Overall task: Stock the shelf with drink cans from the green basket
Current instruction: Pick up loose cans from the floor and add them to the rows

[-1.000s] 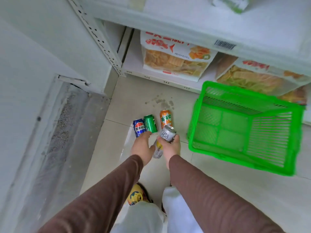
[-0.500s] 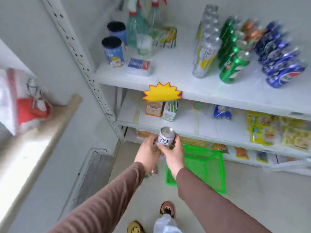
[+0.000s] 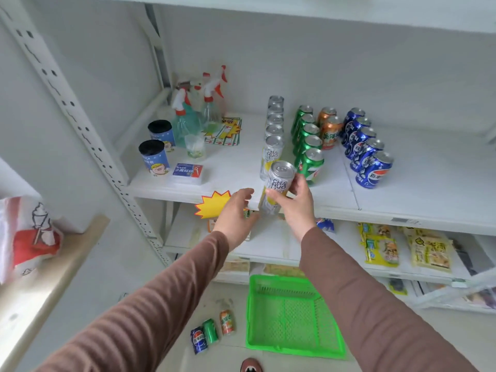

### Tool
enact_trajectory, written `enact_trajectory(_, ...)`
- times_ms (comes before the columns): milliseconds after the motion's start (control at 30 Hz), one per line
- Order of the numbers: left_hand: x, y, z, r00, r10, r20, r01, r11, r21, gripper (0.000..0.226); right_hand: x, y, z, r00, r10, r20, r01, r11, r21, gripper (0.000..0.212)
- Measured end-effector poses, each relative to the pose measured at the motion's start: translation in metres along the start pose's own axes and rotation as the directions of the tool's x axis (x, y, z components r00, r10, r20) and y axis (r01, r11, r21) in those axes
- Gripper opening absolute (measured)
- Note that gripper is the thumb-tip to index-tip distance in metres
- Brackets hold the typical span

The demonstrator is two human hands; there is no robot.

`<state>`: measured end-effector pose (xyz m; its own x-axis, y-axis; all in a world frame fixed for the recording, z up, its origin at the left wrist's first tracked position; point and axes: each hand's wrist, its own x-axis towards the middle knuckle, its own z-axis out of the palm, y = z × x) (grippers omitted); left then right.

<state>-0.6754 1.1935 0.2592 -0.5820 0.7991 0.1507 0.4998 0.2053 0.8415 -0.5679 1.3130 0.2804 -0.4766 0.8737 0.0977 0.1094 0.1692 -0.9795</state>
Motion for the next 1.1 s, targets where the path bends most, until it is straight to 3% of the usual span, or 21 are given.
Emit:
enact_trajectory(533, 0.063, -0.011, 0.037, 0.984, -0.152, -0.092, 0.162, 0.979, 0.121, 0.055, 0.076, 0.044, 0.015, 0.994, -0.087, 0.065, 0.097, 0.980, -0.173, 0.058)
enact_trajectory(767, 0.073, -0.017, 0.046, 0.979, -0.183, -0.085, 0.192, 0.974, 0.120, 0.057, 0.072, 0.063, 0.014, 0.997, -0.036, 0.069, 0.049, 0.980, -0.192, 0.073)
enact_trajectory(900, 0.072, -0.020, 0.047, 0.980, -0.185, -0.076, 0.194, 0.972, 0.132, 0.056, 0.068, 0.084, 0.011, 0.994, 0.044, 0.104, -0.019, 0.972, -0.235, 0.062)
enact_trajectory(1100, 0.076, -0.024, 0.045, 0.981, -0.181, -0.066, 0.189, 0.969, 0.158, 0.052, 0.073, 0.087, 0.020, 0.997, 0.008, 0.080, 0.018, 0.948, -0.318, 0.050)
